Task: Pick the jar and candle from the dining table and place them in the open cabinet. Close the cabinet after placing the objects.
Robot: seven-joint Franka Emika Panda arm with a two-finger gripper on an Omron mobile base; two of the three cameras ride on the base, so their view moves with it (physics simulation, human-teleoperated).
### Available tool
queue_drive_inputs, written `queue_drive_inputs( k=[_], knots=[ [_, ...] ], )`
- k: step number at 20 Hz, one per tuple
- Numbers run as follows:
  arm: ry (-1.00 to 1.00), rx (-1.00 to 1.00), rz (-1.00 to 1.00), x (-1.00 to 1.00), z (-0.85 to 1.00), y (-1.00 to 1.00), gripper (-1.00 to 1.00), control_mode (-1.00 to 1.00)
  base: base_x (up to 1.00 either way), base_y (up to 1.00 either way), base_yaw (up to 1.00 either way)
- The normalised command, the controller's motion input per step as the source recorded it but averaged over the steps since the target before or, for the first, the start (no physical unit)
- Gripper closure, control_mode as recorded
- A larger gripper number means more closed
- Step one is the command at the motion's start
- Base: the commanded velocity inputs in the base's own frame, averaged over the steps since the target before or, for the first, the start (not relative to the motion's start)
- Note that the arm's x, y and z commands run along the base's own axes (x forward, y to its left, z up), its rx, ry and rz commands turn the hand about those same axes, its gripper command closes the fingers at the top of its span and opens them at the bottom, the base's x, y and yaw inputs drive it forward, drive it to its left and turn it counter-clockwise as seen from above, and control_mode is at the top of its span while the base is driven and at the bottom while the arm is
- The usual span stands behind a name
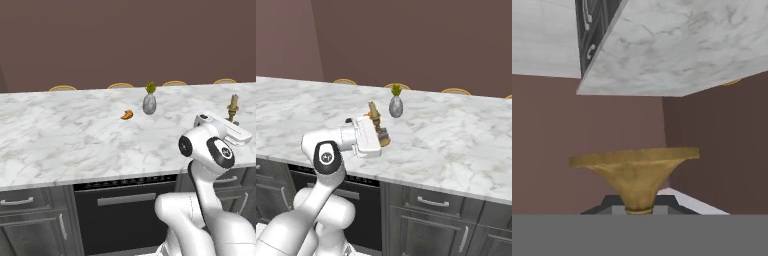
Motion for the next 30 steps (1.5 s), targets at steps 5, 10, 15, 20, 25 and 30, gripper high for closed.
queue_drive_inputs(
  k=[5,10,15,20,25,30],
  knots=[
    [0.02,0.0,-0.05,-0.41,0.24,0.0,1.0,-1.0,0.0,0.0,0.0],
    [0.0,0.0,-0.01,-0.03,0.05,0.01,1.0,-1.0,0.0,0.0,0.0],
    [0.0,0.0,0.0,0.0,0.0,0.0,1.0,-1.0,0.0,0.0,0.0],
    [0.0,0.0,0.0,-0.04,0.0,0.0,1.0,-1.0,0.0,0.0,0.0],
    [-0.03,0.0,-0.01,-0.12,0.0,0.0,1.0,1.0,-0.14,0.0,-0.01],
    [0.0,0.0,0.0,0.0,0.0,0.0,1.0,1.0,-0.24,0.0,-0.15]
  ],
)
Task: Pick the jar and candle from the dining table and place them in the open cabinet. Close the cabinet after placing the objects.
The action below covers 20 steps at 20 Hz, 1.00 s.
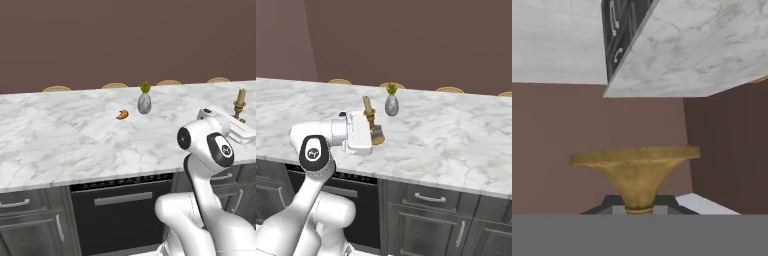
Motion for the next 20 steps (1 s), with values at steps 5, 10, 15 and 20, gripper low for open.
queue_drive_inputs(
  k=[5,10,15,20],
  knots=[
    [0.0,0.0,0.0,0.0,0.0,0.0,1.0,1.0,-0.05,0.03,-0.36],
    [0.0,0.0,0.0,0.0,0.0,0.0,1.0,1.0,-0.06,0.13,-0.47],
    [0.0,0.0,0.0,0.0,0.0,0.0,1.0,1.0,-0.18,0.14,-0.53],
    [0.0,0.0,0.0,0.0,0.0,0.0,1.0,1.0,-0.35,0.02,-0.55]
  ],
)
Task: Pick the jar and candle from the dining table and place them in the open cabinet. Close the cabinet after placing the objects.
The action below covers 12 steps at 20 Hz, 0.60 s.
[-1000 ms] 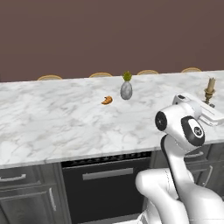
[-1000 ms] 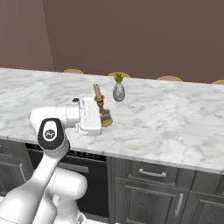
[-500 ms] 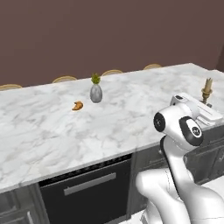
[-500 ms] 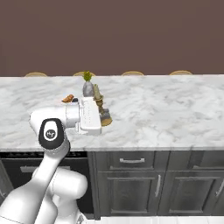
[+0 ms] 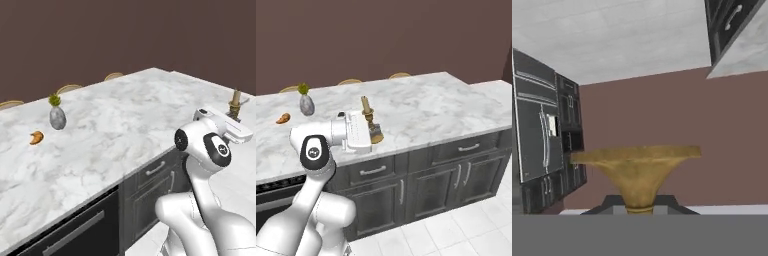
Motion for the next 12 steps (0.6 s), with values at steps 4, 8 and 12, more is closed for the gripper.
queue_drive_inputs(
  k=[4,8,12],
  knots=[
    [0.0,0.0,0.0,0.0,0.0,0.0,1.0,1.0,-0.37,0.0,-0.54],
    [0.0,0.0,0.0,0.0,0.0,0.0,1.0,1.0,-0.32,0.0,-0.54],
    [0.0,0.0,0.0,0.0,0.0,0.0,1.0,1.0,-0.32,-0.11,-0.51]
  ],
)
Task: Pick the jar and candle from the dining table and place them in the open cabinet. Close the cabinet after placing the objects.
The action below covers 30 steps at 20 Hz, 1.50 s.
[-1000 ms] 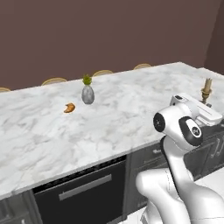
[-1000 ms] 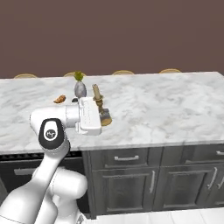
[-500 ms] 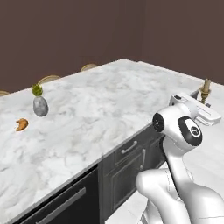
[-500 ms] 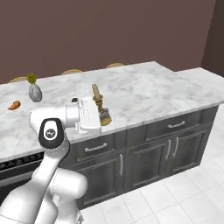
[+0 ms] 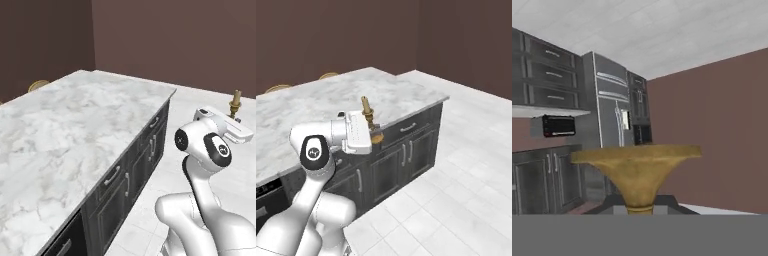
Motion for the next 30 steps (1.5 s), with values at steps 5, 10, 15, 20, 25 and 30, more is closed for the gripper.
queue_drive_inputs(
  k=[5,10,15,20,25,30],
  knots=[
    [0.0,0.0,0.0,0.0,0.0,0.0,1.0,1.0,-0.31,-0.17,-0.49],
    [0.0,0.0,0.0,0.0,0.0,0.0,1.0,1.0,-0.27,-0.16,-0.49],
    [0.0,0.0,0.0,0.0,0.0,0.0,1.0,1.0,-0.32,-0.14,-0.48],
    [0.0,0.0,0.0,0.0,0.0,0.0,1.0,1.0,-0.41,-0.14,-0.47],
    [0.0,0.0,0.0,0.0,0.0,0.0,1.0,1.0,-0.65,-0.18,-0.36],
    [0.0,0.0,0.0,0.0,0.0,0.0,1.0,1.0,-0.68,-0.32,-0.32]
  ],
)
